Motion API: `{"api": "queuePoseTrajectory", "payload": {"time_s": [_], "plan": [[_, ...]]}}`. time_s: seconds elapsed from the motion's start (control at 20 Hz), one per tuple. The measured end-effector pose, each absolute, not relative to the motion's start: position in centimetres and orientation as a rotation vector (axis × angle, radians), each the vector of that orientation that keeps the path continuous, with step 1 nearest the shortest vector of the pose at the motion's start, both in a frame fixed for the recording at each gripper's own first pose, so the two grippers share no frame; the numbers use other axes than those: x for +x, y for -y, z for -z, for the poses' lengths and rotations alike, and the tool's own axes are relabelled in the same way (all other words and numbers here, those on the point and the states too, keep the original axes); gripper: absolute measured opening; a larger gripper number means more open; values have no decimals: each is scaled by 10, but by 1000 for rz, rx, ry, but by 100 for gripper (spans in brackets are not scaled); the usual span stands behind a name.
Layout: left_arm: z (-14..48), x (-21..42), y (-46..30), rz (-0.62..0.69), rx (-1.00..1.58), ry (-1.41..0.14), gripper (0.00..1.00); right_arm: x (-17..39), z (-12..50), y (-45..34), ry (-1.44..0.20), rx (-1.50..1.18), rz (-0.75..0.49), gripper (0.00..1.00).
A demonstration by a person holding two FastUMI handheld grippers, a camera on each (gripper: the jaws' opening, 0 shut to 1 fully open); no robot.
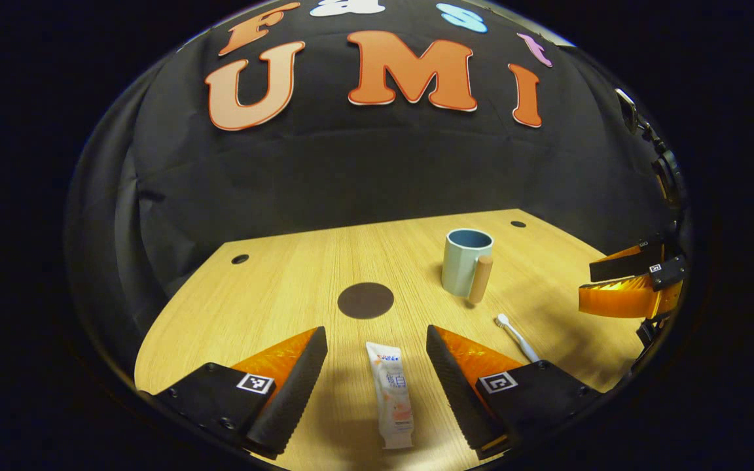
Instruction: Put the toothbrush and toothpaste on the desktop into the cup, then pick up the cup and place it on the coaster on the desktop.
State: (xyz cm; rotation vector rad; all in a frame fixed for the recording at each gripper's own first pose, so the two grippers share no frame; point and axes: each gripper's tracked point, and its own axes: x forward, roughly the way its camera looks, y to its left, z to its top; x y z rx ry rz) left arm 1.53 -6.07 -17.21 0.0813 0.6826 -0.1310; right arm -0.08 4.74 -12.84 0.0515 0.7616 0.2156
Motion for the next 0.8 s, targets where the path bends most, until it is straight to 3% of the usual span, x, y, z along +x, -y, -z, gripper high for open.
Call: {"api": "queuePoseTrajectory", "payload": {"time_s": [0.5,0.7,0.8], "plan": [[230,-7,65,176,73,-921,99,-4,180,-61,-941,45,-206,73],[252,-15,67,192,89,-987,96,-7,197,-63,-991,42,-205,72],[260,-20,70,200,80,-1010,86,-10,205,-64,-1026,49,-206,72]]}}
